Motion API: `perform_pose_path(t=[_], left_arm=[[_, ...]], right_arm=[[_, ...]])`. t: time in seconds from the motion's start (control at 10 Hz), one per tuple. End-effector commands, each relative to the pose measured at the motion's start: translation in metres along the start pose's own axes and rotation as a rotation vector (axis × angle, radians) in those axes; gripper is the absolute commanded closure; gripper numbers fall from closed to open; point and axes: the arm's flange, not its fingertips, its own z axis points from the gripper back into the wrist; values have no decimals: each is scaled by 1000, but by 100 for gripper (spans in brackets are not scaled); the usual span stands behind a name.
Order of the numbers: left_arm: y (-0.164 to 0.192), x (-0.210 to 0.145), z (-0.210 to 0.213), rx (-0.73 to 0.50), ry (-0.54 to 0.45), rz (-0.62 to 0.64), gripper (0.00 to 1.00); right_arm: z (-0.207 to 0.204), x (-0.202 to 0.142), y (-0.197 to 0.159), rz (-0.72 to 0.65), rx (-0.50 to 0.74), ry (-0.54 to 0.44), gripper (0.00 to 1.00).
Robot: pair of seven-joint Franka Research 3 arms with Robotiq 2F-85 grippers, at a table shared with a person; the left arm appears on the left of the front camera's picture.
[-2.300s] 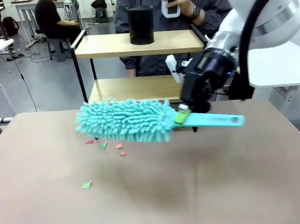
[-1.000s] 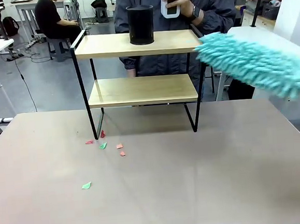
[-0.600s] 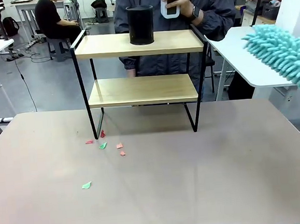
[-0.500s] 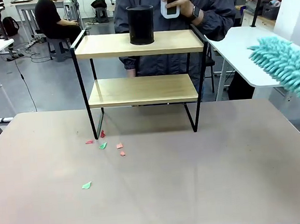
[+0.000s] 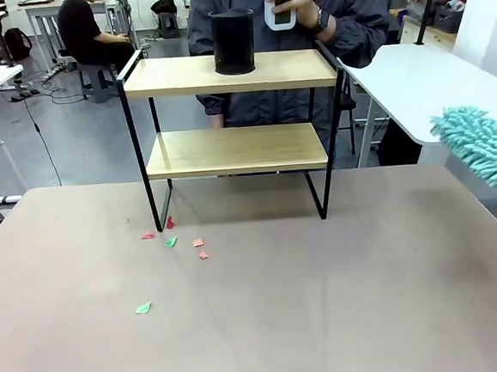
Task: Clean the shelf.
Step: Clean the remaining tier of the Shelf with the Duster once objects are removed, then hand the Duster back to the human.
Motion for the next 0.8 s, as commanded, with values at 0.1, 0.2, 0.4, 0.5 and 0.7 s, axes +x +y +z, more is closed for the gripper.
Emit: perform_pose_path(t=[0.1,0.2,0.4,0.5,0.7], left_arm=[[0,1,-1,-20,-20,-20,0],[0,1,-1,-20,-20,-20,0],[0,1,-1,-20,-20,-20,0],[0,1,-1,-20,-20,-20,0],[0,1,-1,-20,-20,-20,0]], right_arm=[[4,-15,-2,22,46,64,88],[4,-15,-2,22,46,64,88],[4,-15,-2,22,46,64,88],[4,-15,-2,22,46,64,88],[4,-15,-2,22,46,64,88]])
